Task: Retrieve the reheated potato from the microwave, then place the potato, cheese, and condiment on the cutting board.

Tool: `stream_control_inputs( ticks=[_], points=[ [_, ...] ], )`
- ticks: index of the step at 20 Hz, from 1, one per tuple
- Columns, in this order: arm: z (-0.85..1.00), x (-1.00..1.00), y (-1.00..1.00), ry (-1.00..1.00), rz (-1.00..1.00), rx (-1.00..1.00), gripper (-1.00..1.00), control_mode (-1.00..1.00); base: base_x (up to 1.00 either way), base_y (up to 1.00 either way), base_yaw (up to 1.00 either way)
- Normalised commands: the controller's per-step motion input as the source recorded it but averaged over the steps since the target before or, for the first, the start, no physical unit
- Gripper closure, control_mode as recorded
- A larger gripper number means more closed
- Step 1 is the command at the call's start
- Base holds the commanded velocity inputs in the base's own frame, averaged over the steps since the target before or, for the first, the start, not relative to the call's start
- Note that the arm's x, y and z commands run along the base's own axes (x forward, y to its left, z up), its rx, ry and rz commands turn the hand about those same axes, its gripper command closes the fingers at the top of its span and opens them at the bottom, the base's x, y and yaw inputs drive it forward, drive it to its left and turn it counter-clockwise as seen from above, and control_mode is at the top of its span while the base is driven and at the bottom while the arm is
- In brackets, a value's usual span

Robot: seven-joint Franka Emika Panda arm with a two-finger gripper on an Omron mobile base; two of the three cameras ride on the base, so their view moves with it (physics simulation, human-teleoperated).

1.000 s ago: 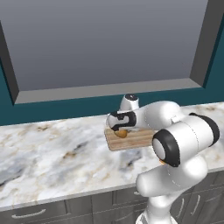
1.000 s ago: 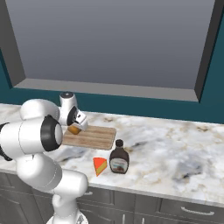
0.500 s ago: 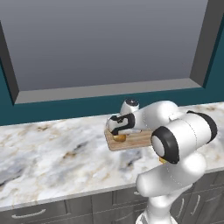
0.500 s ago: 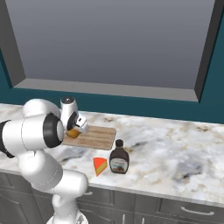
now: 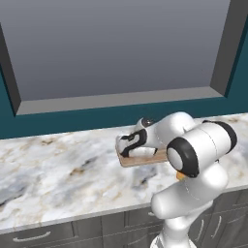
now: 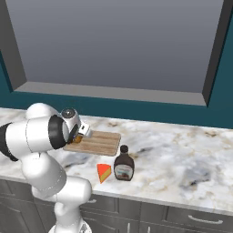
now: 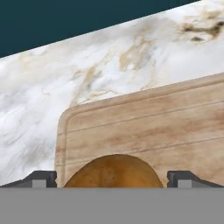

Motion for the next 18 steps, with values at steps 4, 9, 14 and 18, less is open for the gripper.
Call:
stream_control_inputs(
  ticks=[4, 9, 14, 18],
  points=[
    [0.20, -0.20, -0.05, -0.06, 0.00, 0.00, -1.00, -1.00, 0.00, 0.00, 0.00],
    [0.40, -0.02, -0.05, 0.04, 0.00, -0.01, -1.00, -1.00, 0.00, 0.00, 0.00],
    [0.53, -0.02, -0.08, 0.14, 0.00, -0.04, -1.00, -1.00, 0.00, 0.00, 0.00],
    [0.53, -0.21, -0.11, 0.13, 0.00, -0.07, -1.00, -1.00, 0.00, 0.00, 0.00]
  ],
)
